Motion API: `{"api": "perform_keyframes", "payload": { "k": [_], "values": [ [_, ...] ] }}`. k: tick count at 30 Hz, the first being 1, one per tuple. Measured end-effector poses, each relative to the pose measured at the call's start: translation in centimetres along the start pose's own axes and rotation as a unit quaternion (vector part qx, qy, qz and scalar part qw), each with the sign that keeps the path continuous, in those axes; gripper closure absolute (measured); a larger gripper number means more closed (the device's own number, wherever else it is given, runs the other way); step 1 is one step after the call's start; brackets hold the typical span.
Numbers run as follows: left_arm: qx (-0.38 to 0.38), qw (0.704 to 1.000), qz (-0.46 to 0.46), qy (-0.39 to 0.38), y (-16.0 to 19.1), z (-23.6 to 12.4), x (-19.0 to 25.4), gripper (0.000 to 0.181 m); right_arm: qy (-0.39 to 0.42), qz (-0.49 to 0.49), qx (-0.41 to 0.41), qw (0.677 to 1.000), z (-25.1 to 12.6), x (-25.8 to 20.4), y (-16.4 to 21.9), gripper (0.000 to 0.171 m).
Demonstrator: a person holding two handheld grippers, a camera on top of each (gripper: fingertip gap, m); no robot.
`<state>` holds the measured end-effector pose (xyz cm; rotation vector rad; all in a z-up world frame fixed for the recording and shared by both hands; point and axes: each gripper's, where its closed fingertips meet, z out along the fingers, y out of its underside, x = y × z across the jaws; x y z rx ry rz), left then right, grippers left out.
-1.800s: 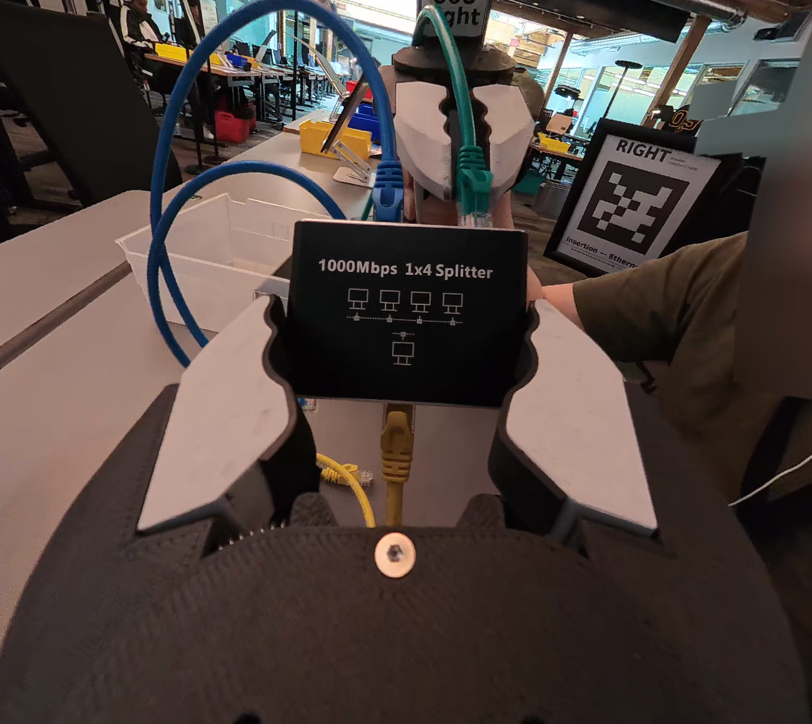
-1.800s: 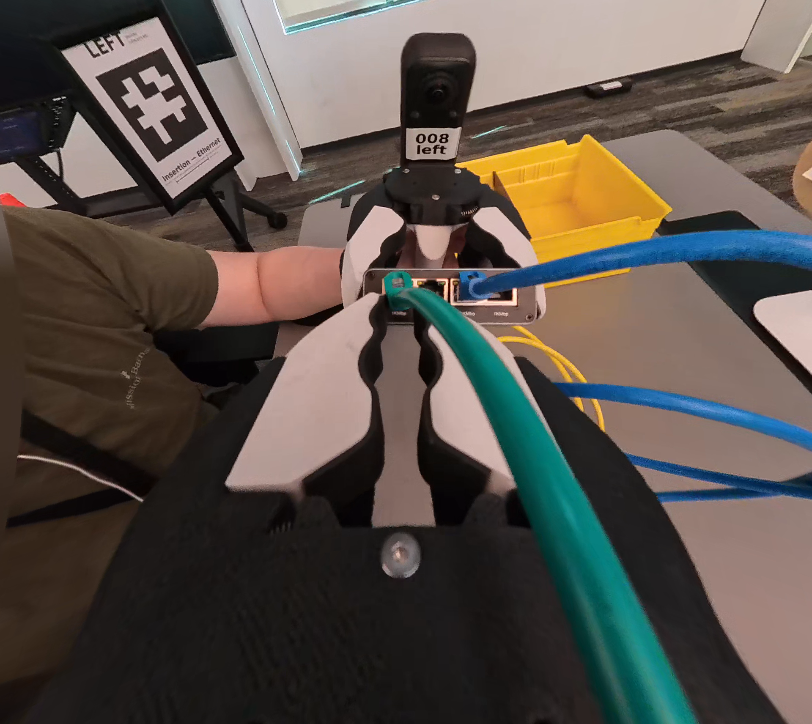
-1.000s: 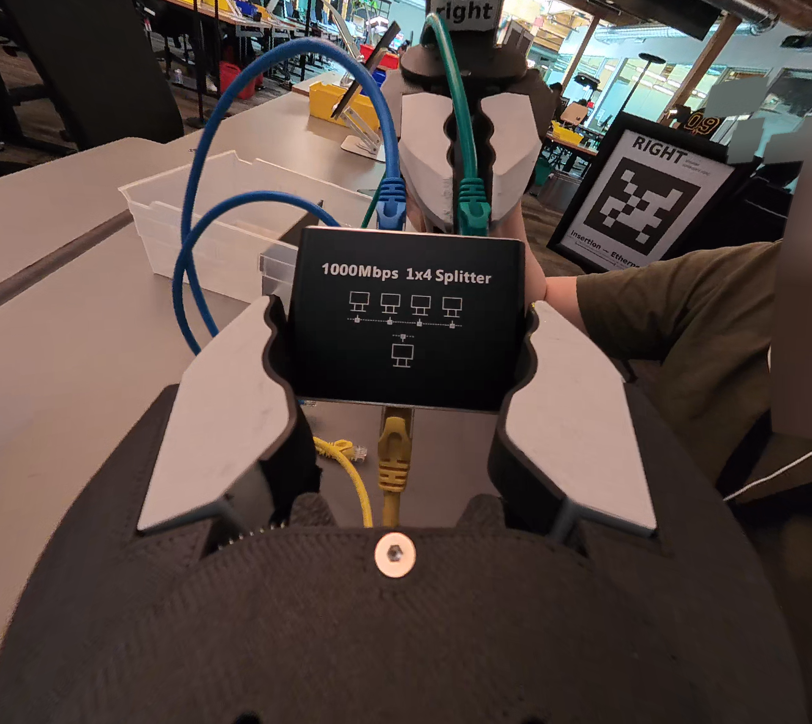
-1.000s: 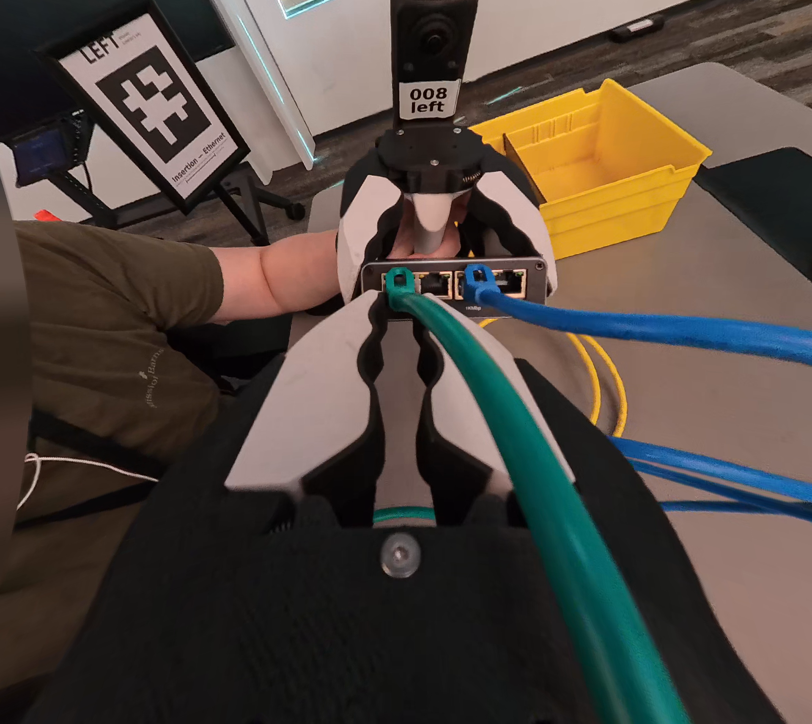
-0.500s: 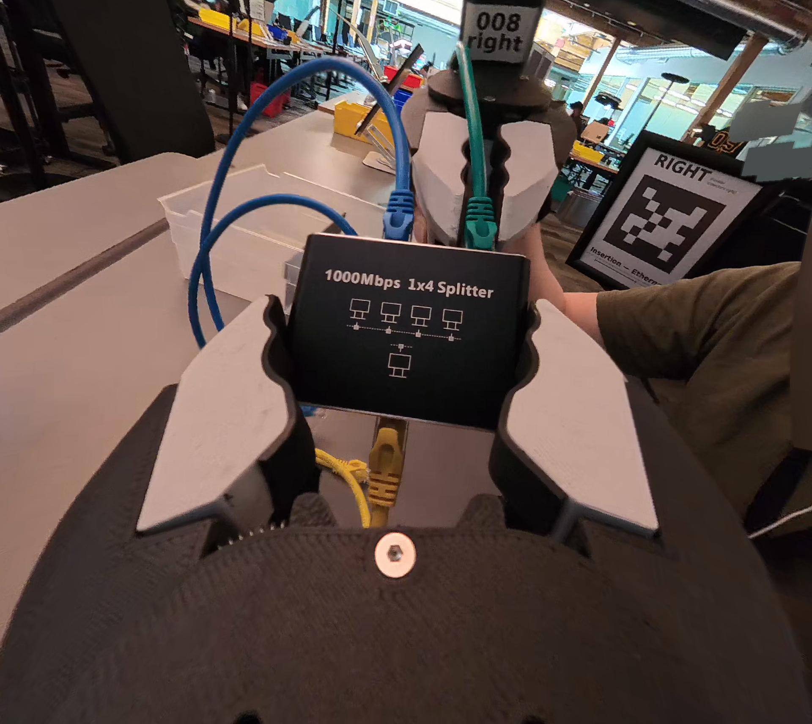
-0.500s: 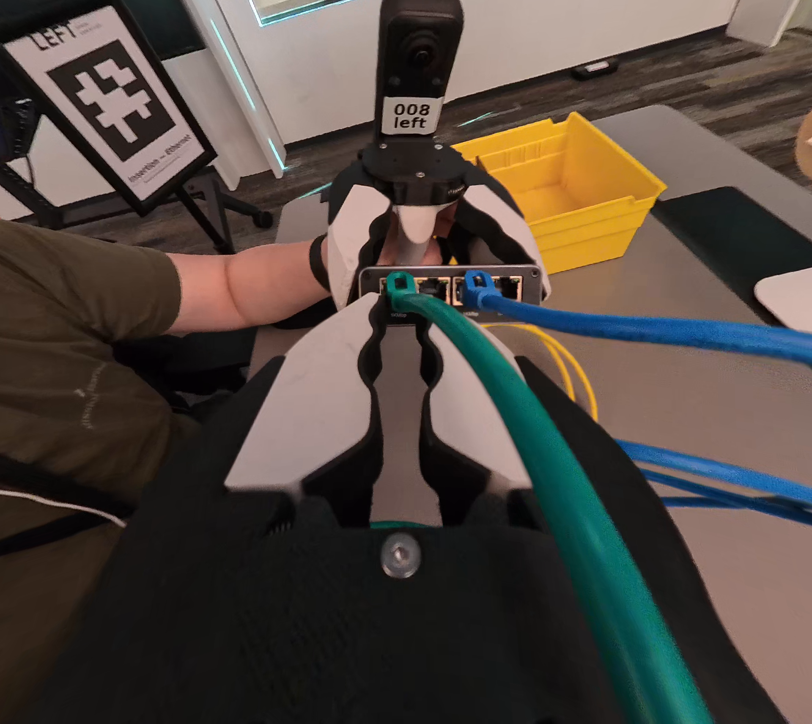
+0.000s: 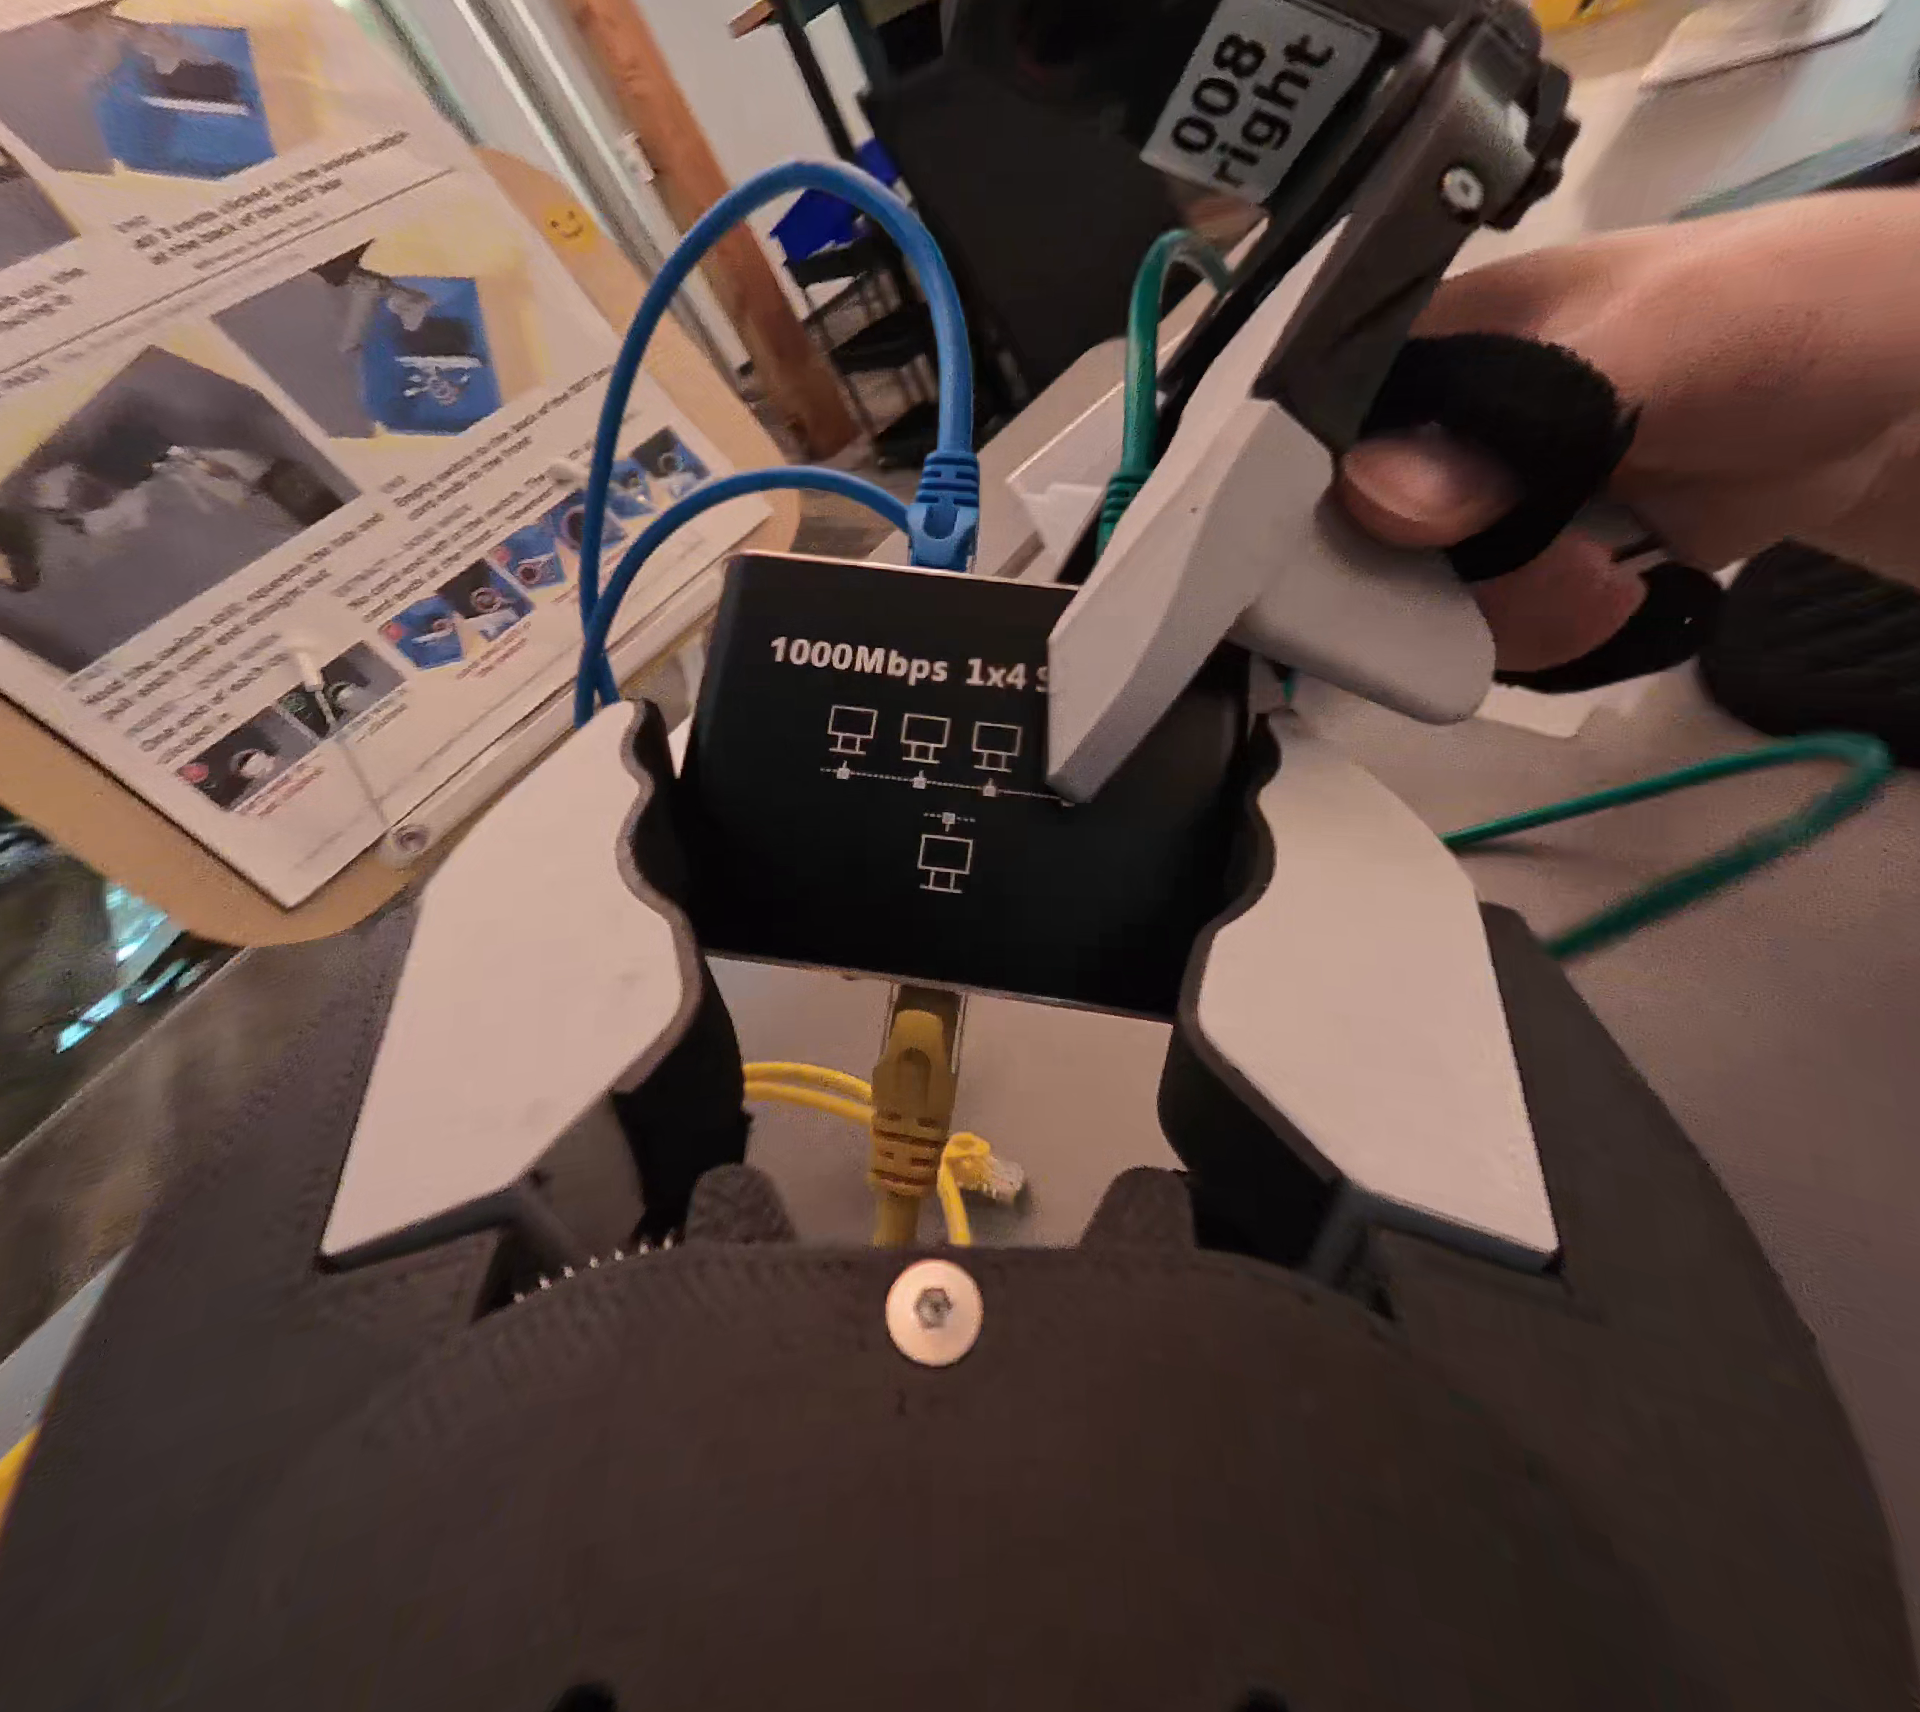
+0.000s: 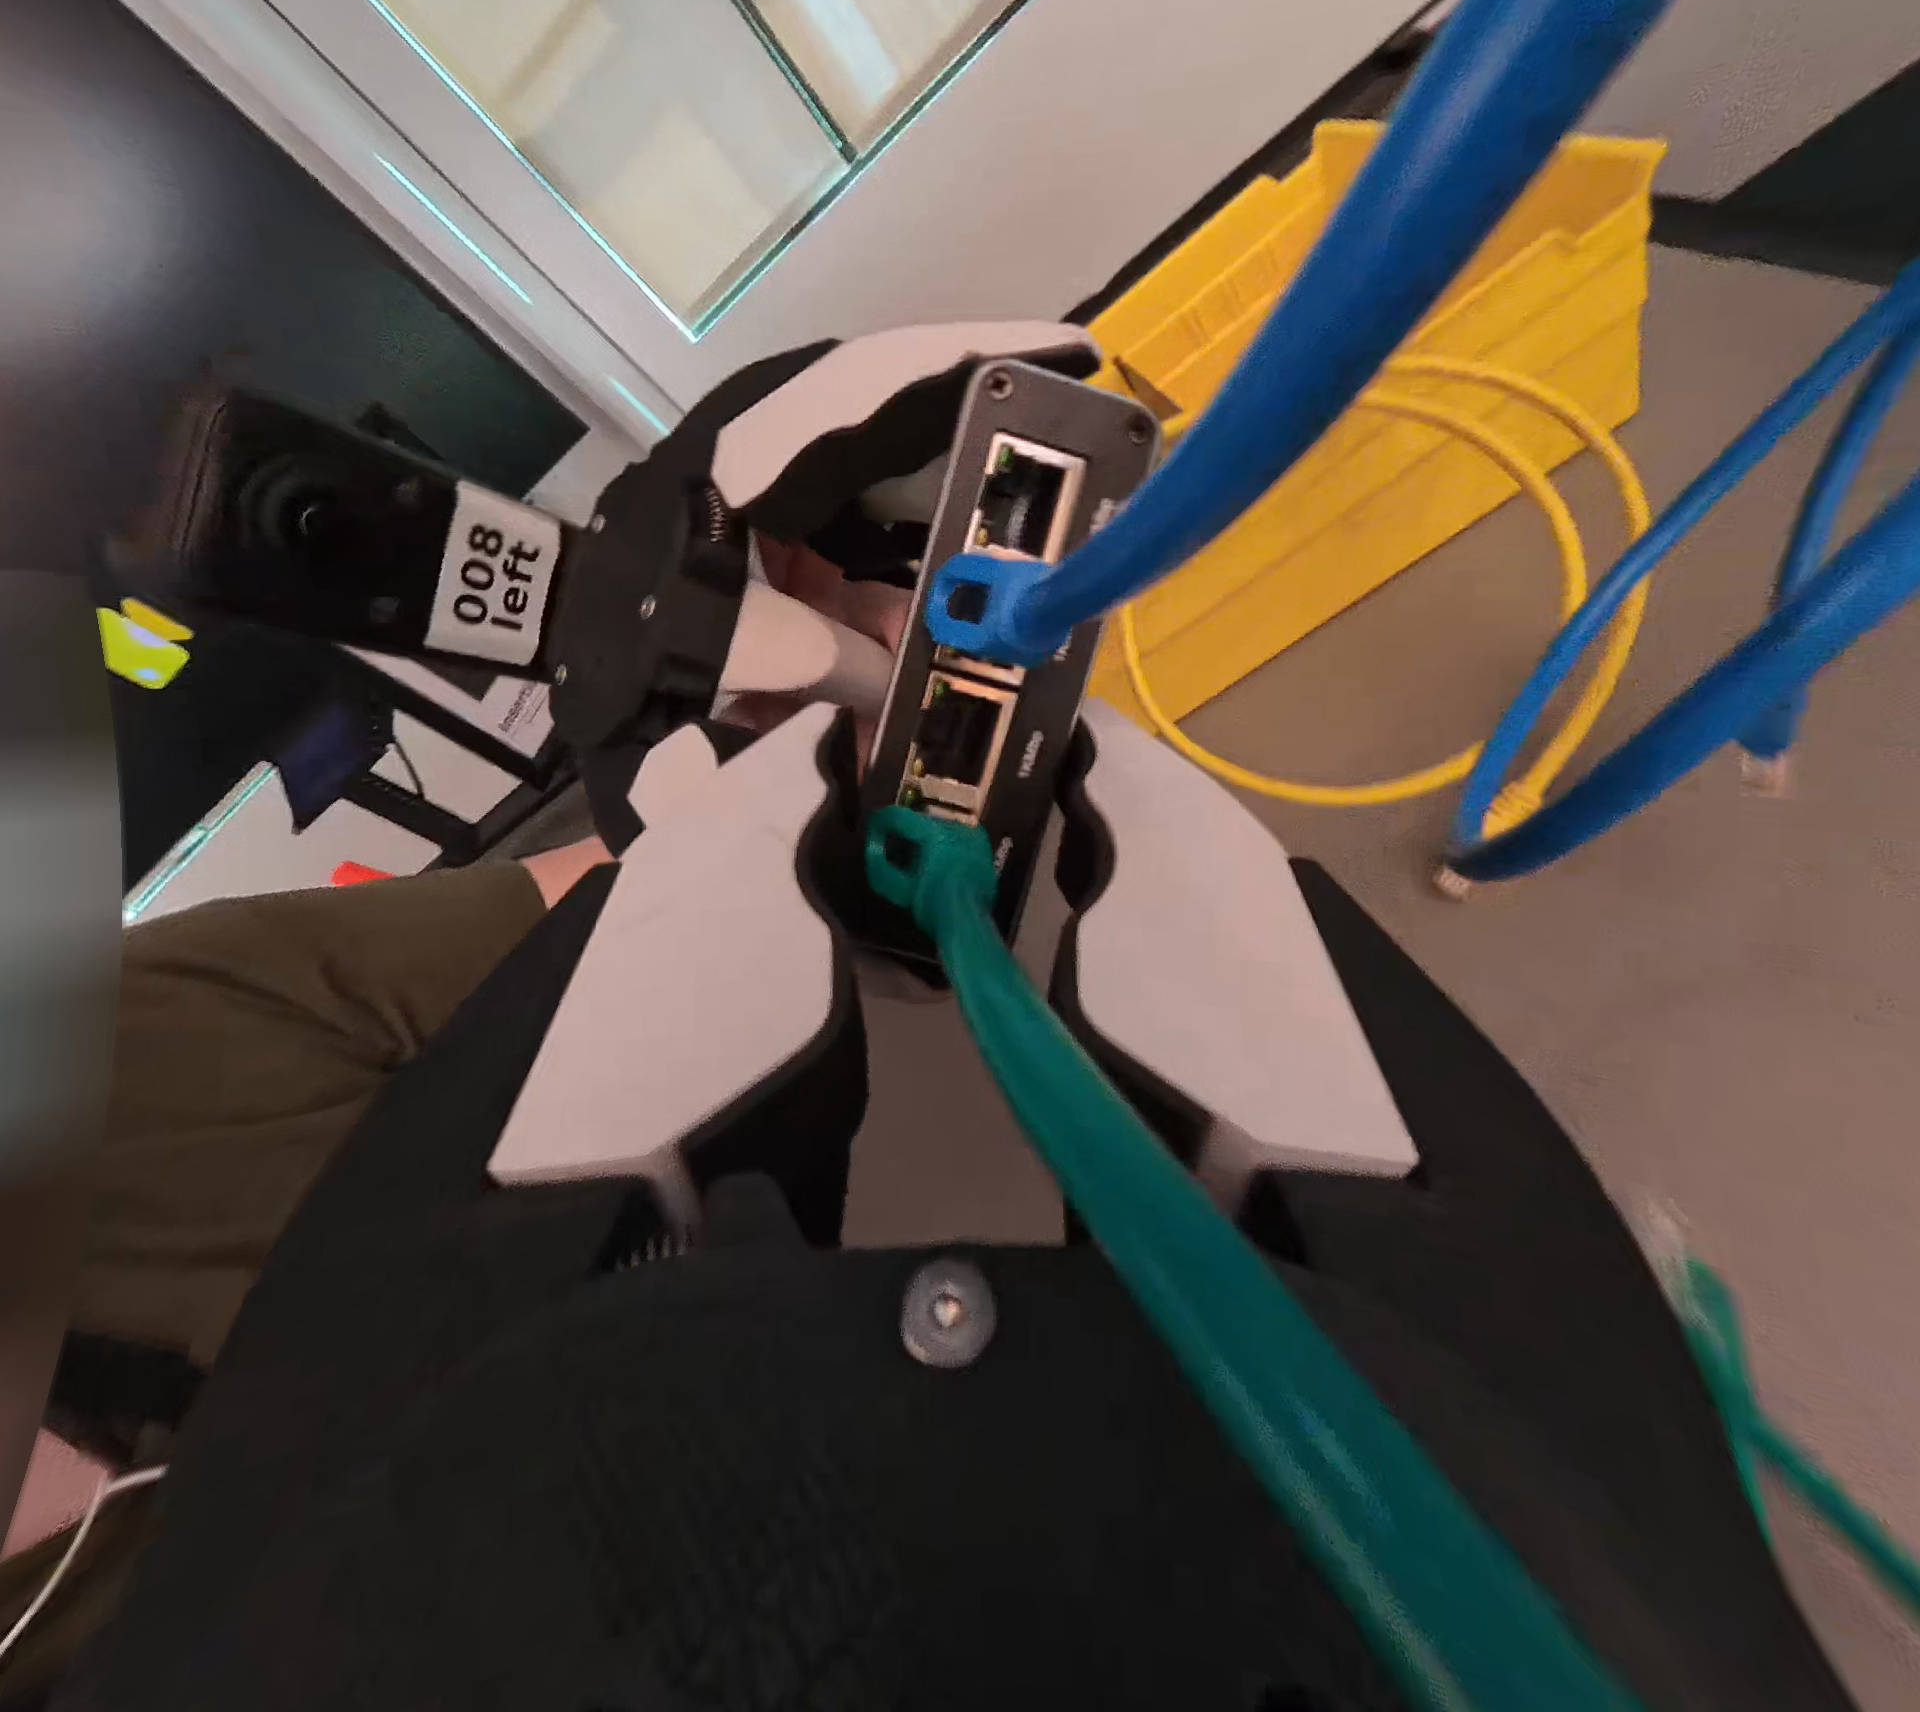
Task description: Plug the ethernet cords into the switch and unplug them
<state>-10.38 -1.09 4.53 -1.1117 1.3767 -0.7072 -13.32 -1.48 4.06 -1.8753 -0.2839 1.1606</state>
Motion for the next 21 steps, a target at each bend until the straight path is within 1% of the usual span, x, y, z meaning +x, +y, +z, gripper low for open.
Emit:
{"api": "perform_keyframes", "payload": {
  "k": [1, 2, 3, 6, 9, 11, 14, 16, 17, 19, 21],
  "values": [
    [0.002, 1.000, 0.000, -0.012, 0.0, 0.1, 0.1, 0.079, -0.003, -0.001, 0.002, 1.000, -0.2, 0.4, -0.1, 0.137],
    [0.020, 1.000, -0.006, -0.018, -0.5, -0.1, 0.2, 0.079, -0.003, -0.005, 0.015, 1.000, -0.6, 0.8, -0.6, 0.138],
    [0.042, 0.999, -0.014, -0.020, -1.3, -0.5, 0.2, 0.082, 0.003, -0.008, 0.025, 1.000, -1.2, 1.3, -1.1, 0.138],
    [0.084, 0.994, -0.061, -0.018, -3.7, -2.4, -0.6, 0.081, 0.022, -0.031, 0.051, 0.998, -3.6, 2.1, -2.8, 0.138],
    [0.111, 0.984, -0.137, 0.014, -5.4, -4.1, -1.6, 0.080, 0.048, -0.082, 0.094, 0.991, -7.3, 2.1, -5.3, 0.138],
    [0.129, 0.976, -0.172, 0.041, -5.8, -4.4, -1.7, 0.084, 0.061, -0.129, 0.134, 0.981, -10.6, 1.1, -7.3, 0.138],
    [0.152, 0.966, -0.202, 0.050, -5.1, -3.8, -1.7, 0.093, 0.105, -0.177, 0.182, 0.962, -15.3, -0.4, -9.2, 0.138],
    [0.173, 0.951, -0.241, 0.086, -4.6, -2.8, 0.2, 0.099, 0.131, -0.208, 0.196, 0.949, -17.6, -1.2, -10.2, 0.137],
    [0.171, 0.946, -0.253, 0.107, -4.0, -2.0, 1.5, 0.100, 0.136, -0.222, 0.195, 0.946, -18.4, -1.6, -10.9, 0.137],
    [0.131, 0.951, -0.246, 0.132, -1.8, 0.1, 4.2, 0.099, 0.145, -0.231, 0.187, 0.944, -20.0, -2.4, -12.7, 0.137],
    [0.085, 0.959, -0.229, 0.143, 0.8, 1.9, 6.5, 0.100, 0.161, -0.261, 0.178, 0.935, -21.4, -3.3, -15.0, 0.137]
  ]
}}
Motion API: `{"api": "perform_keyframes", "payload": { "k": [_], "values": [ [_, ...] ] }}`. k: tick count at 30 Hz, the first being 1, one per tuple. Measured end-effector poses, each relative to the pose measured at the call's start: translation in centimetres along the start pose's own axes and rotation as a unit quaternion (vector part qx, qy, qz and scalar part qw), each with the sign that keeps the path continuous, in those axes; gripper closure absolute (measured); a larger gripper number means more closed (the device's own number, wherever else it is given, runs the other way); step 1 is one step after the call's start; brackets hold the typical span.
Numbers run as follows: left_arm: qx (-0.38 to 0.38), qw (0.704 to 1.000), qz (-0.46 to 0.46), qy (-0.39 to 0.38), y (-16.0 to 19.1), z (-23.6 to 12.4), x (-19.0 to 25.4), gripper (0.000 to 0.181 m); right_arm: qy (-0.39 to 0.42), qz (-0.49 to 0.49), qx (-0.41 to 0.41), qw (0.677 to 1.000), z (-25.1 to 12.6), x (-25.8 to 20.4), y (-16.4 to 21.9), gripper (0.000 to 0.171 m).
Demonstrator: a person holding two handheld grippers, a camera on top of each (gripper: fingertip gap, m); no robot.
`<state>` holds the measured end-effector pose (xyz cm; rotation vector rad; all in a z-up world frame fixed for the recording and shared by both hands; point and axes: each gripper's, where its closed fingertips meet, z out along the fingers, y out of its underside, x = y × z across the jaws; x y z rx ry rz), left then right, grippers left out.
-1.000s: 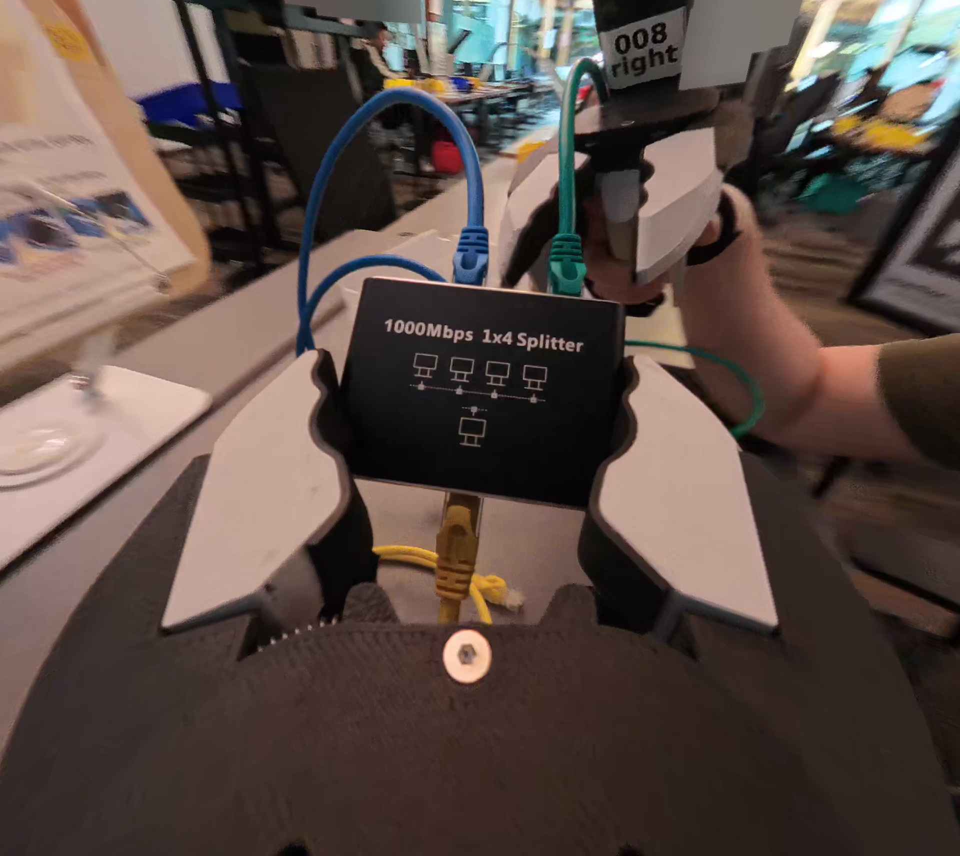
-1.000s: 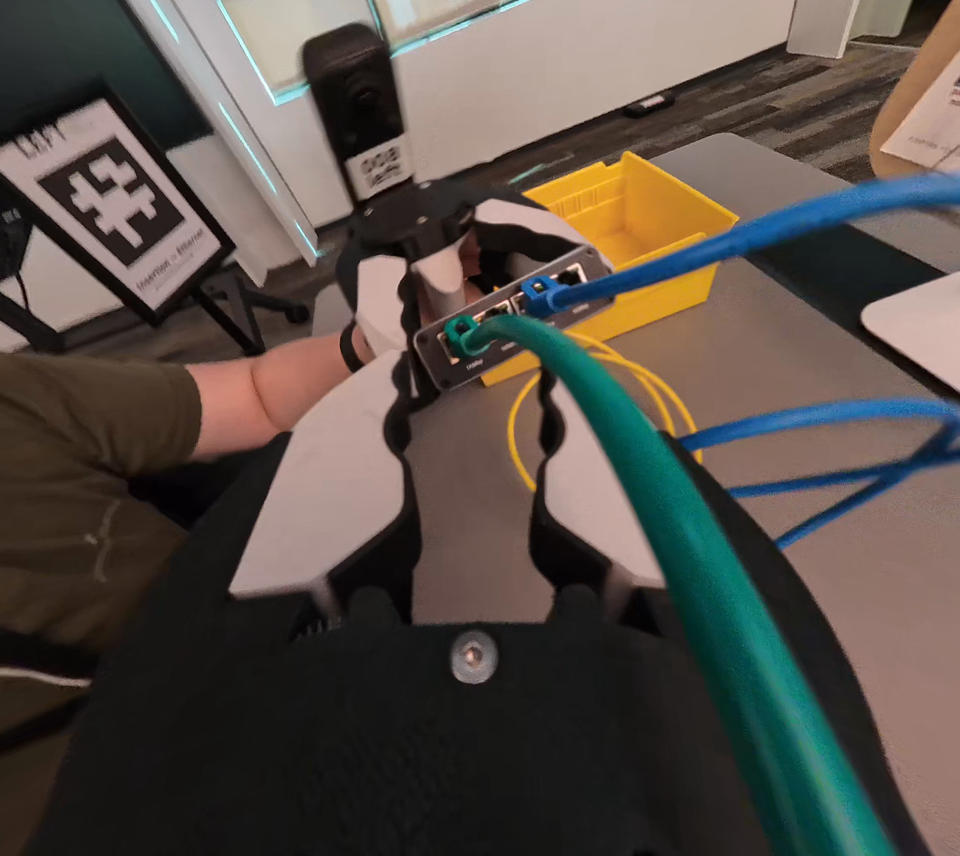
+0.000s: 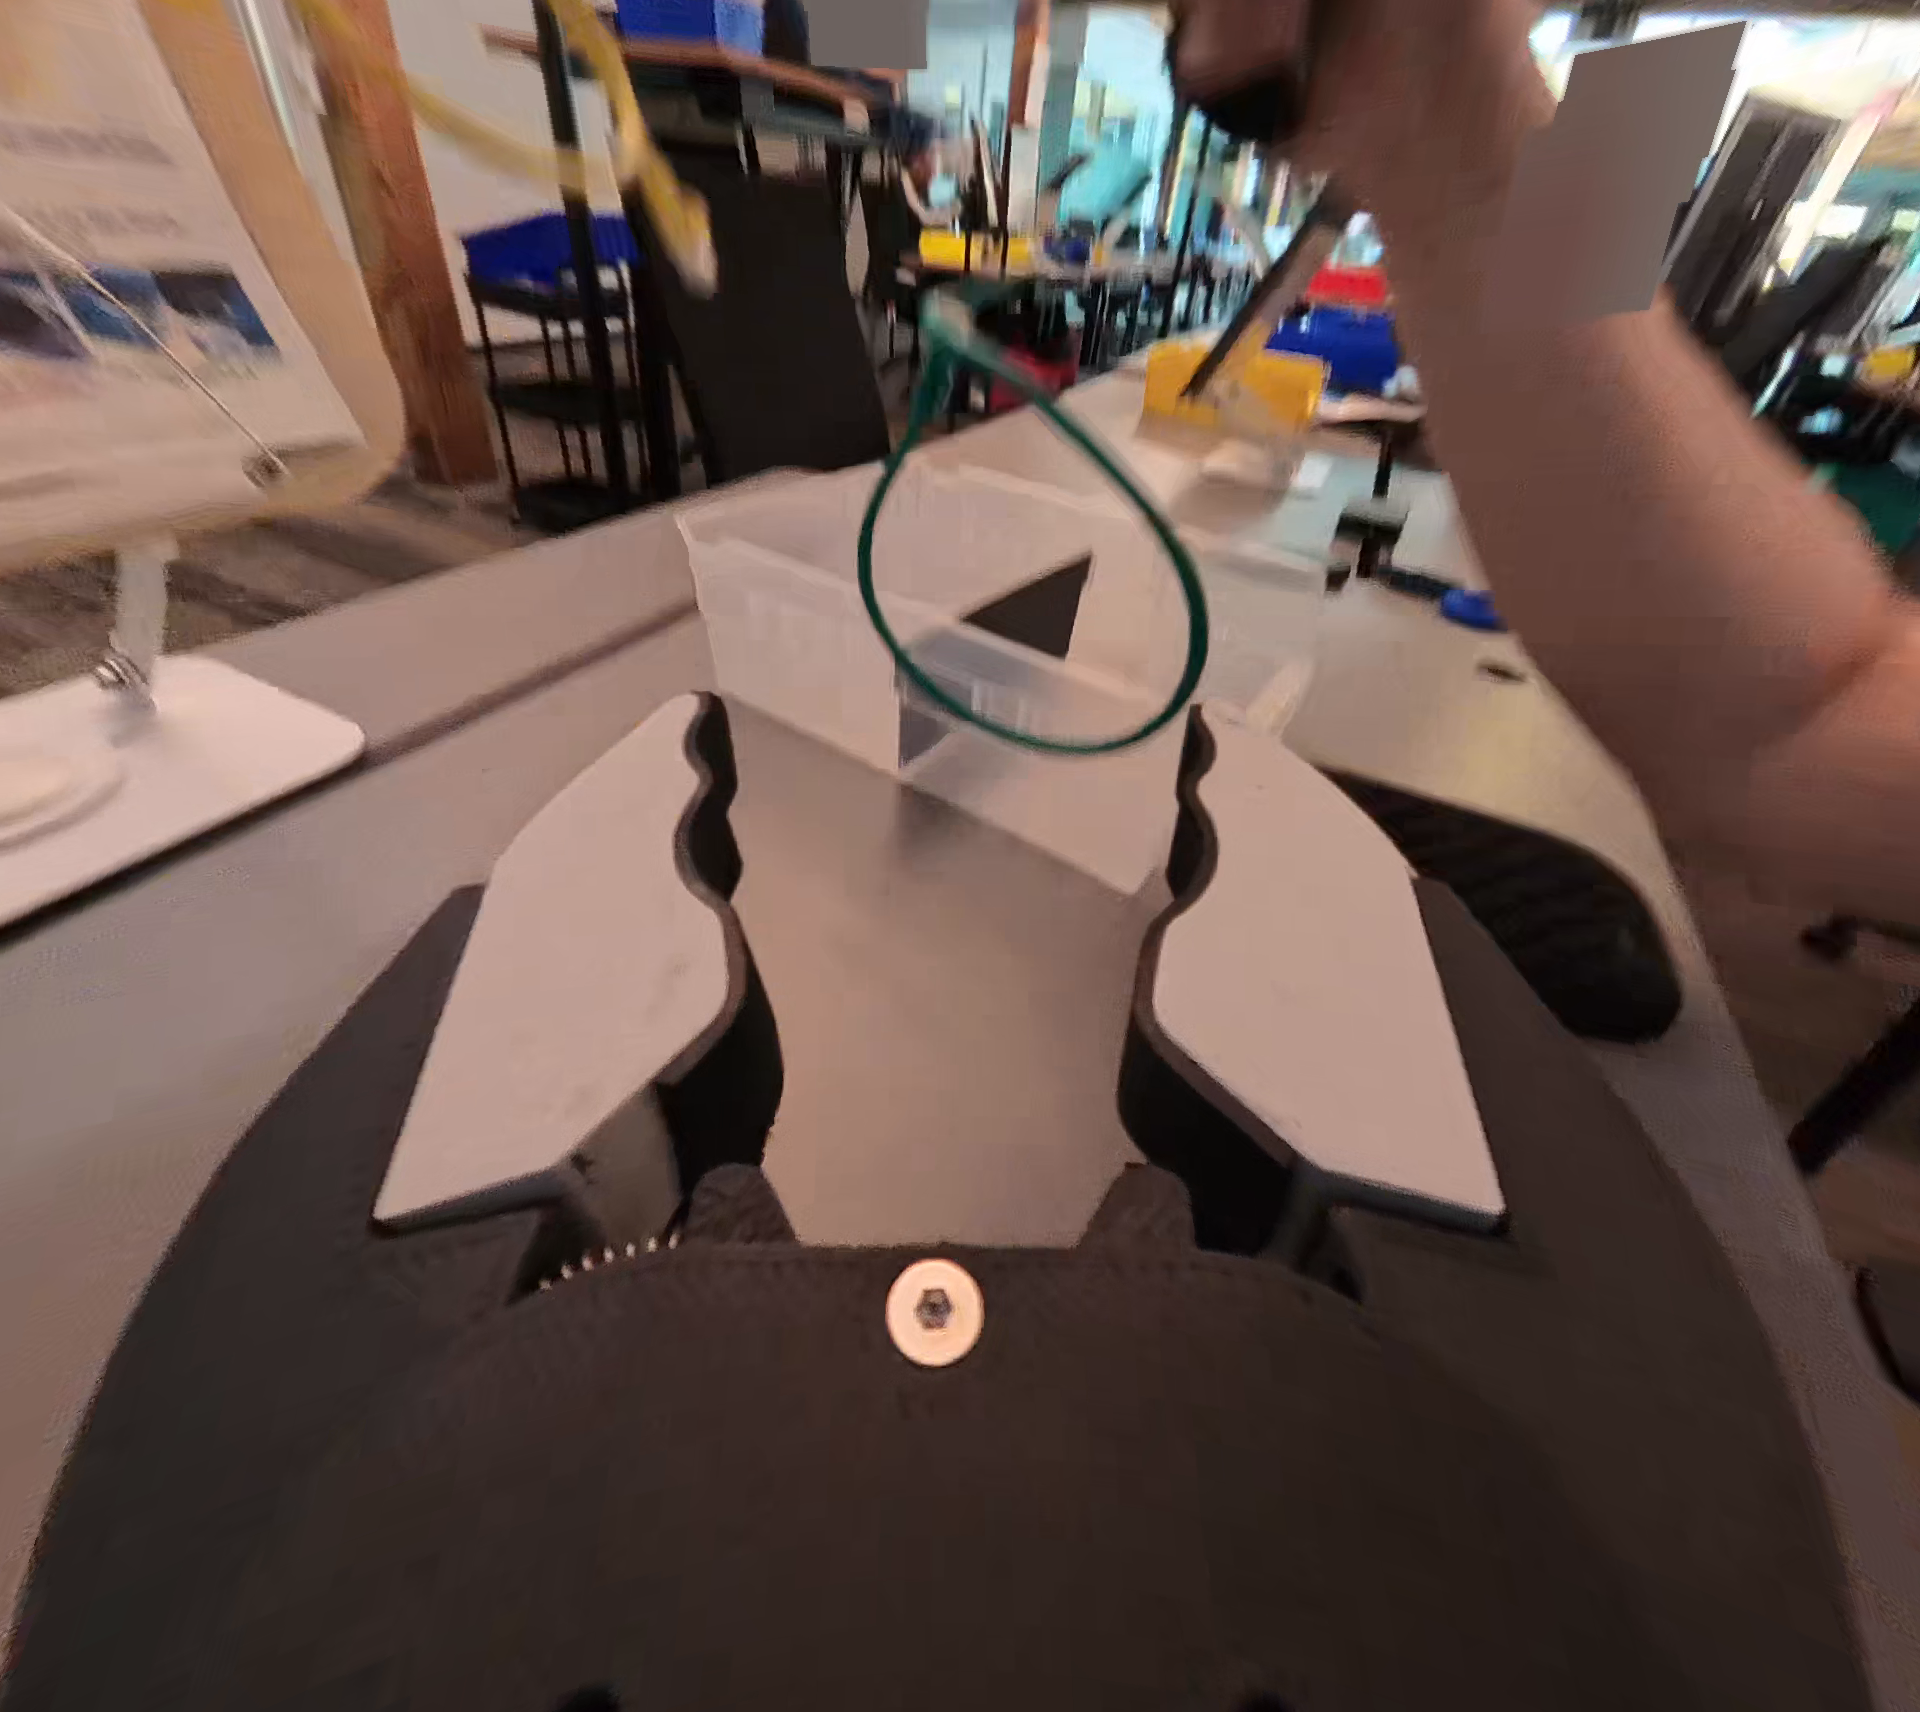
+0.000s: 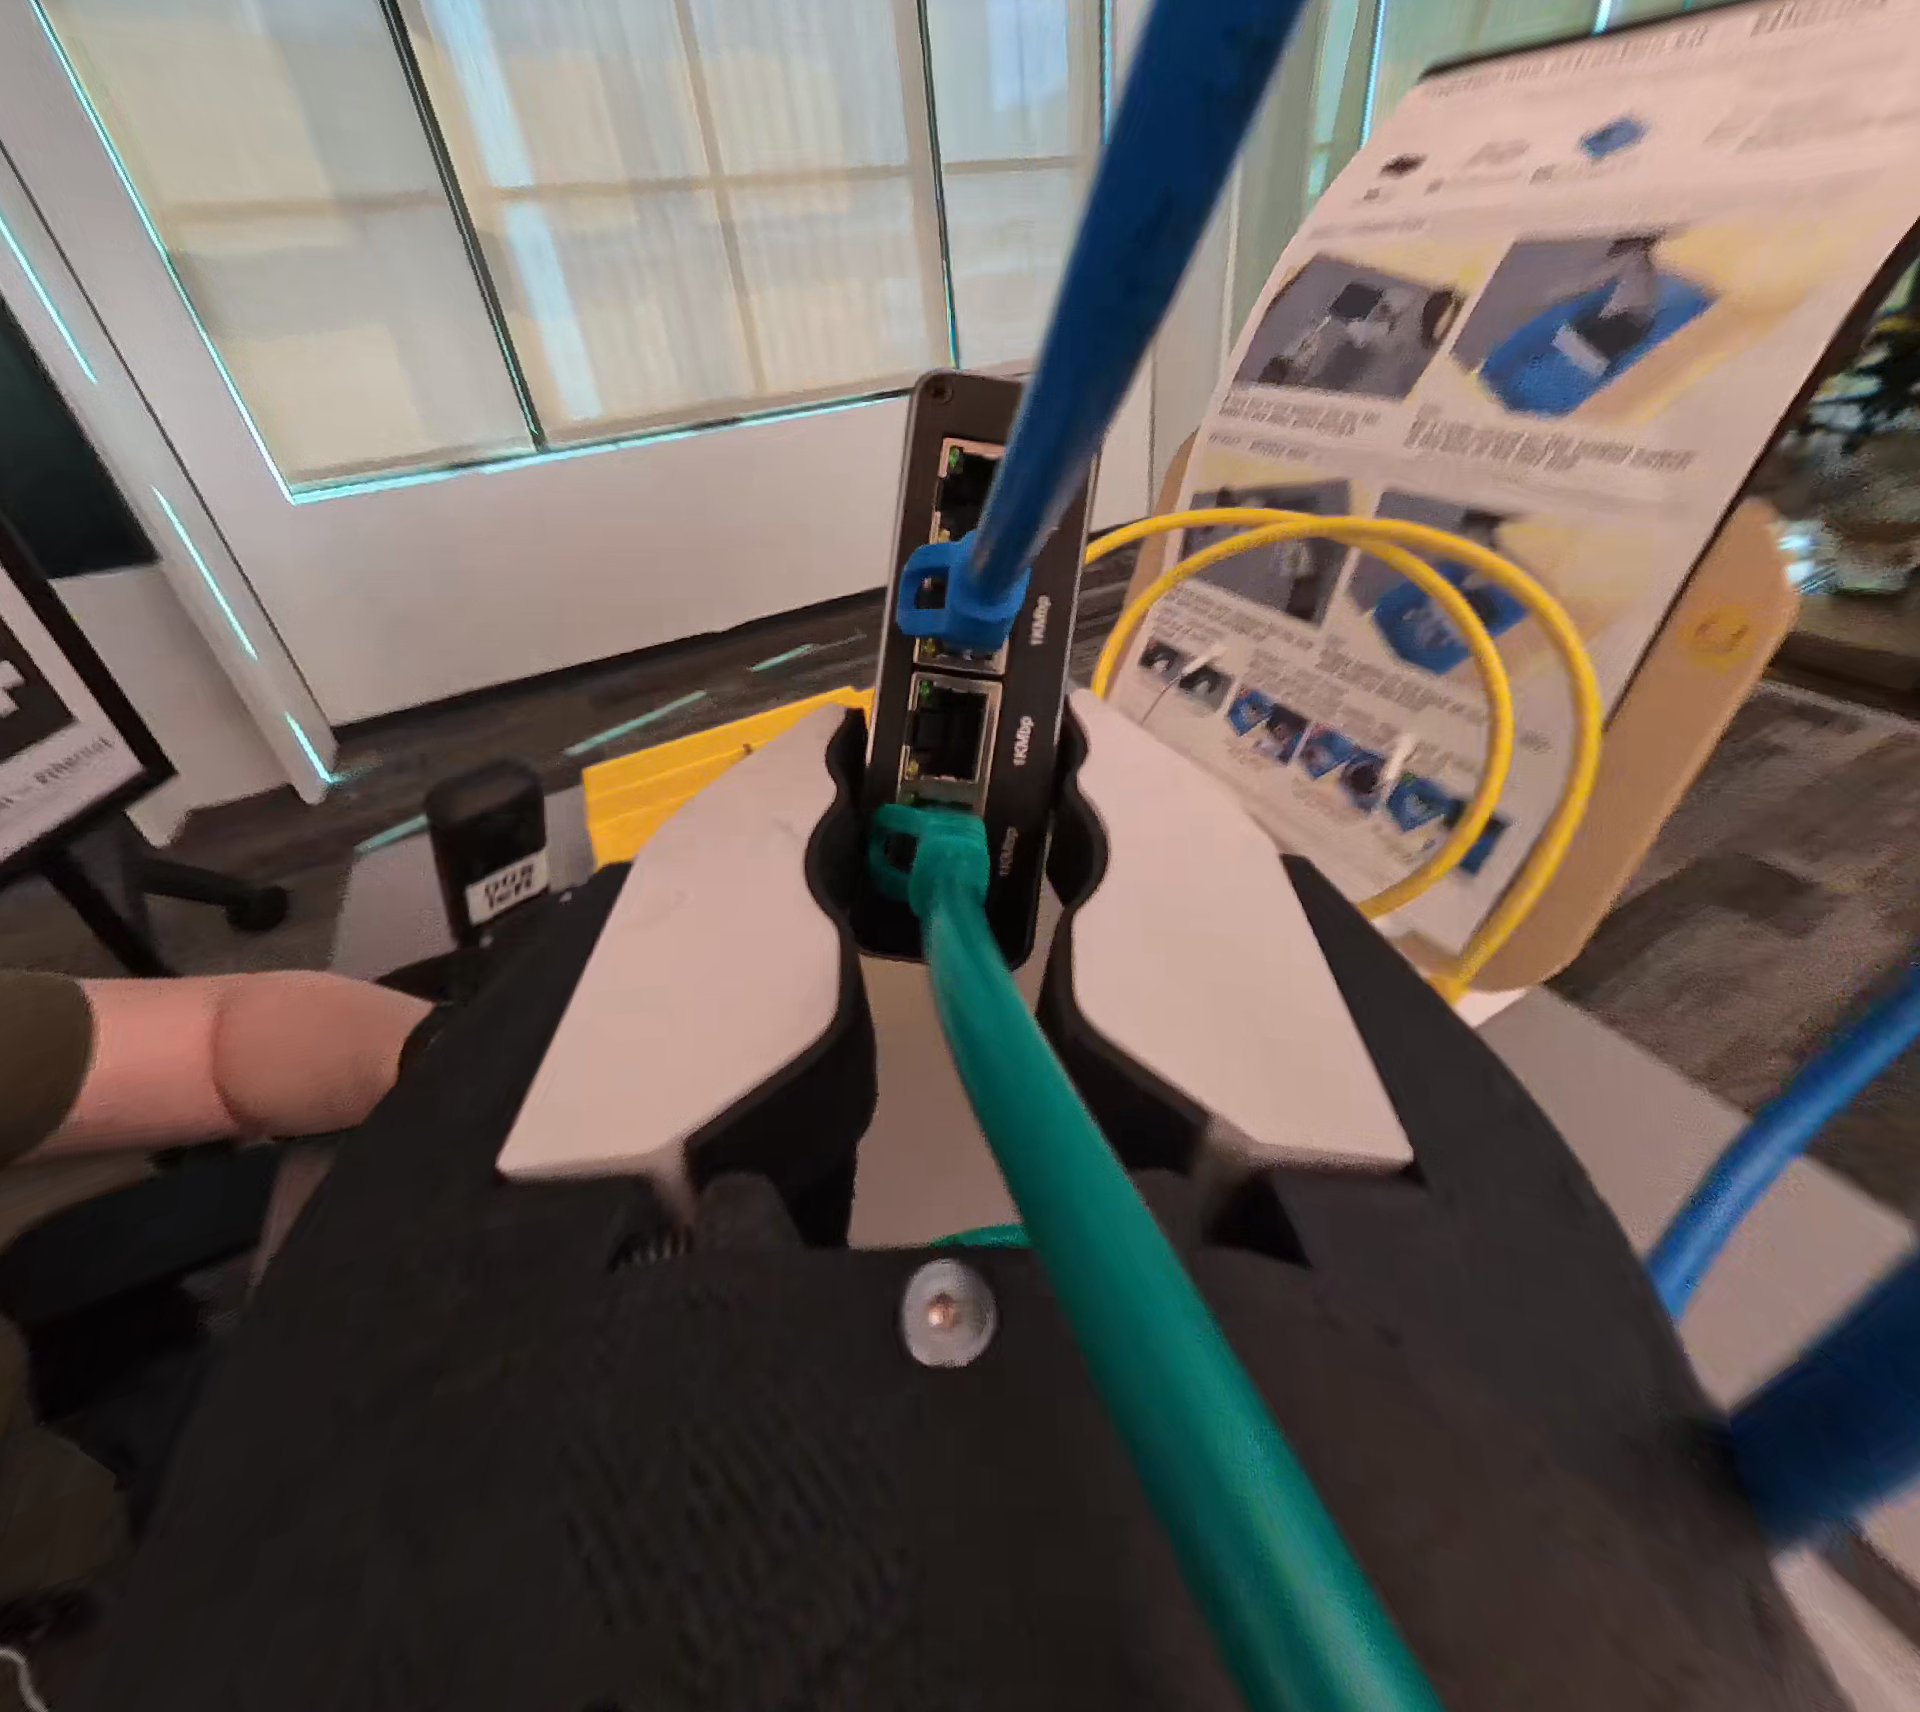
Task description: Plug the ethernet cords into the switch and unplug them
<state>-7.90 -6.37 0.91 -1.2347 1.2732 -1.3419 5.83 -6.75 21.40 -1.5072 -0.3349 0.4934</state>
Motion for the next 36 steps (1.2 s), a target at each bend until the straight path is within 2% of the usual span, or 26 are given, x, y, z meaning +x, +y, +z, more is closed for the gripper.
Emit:
{"api": "perform_keyframes", "payload": {
  "k": [4, 8, 10, 15, 23, 29, 36],
  "values": [
    [-0.049, 0.998, -0.016, 0.022, 4.2, 1.7, 0.6, 0.104, 0.044, -0.061, -0.018, 0.997, -0.9, 1.6, -5.1, 0.137],
    [-0.060, 0.993, -0.088, 0.050, 5.6, 2.2, 0.6, 0.104, 0.089, -0.101, -0.045, 0.990, -1.7, 3.6, -8.4, 0.137],
    [-0.065, 0.992, -0.097, 0.053, 6.2, 2.3, 0.5, 0.104, 0.112, -0.126, -0.073, 0.983, -2.0, 5.1, -8.9, 0.137],
    [-0.079, 0.992, -0.083, 0.050, 7.0, 2.3, 0.2, 0.103, 0.146, -0.190, -0.248, 0.939, -3.9, 9.5, -4.4, 0.137],
    [-0.076, 0.992, -0.088, 0.044, 6.8, 2.0, -0.5, 0.103, 0.122, -0.159, -0.443, 0.874, -9.4, 11.7, 0.6, 0.137],
    [-0.085, 0.990, -0.104, 0.051, 7.3, 2.2, -0.5, 0.103, 0.093, -0.112, -0.553, 0.821, -11.4, 10.2, 1.0, 0.138],
    [-0.091, 0.988, -0.110, 0.057, 7.6, 2.2, -0.3, 0.103, 0.072, -0.094, -0.624, 0.773, -10.5, 8.8, 0.7, 0.137]
  ]
}}
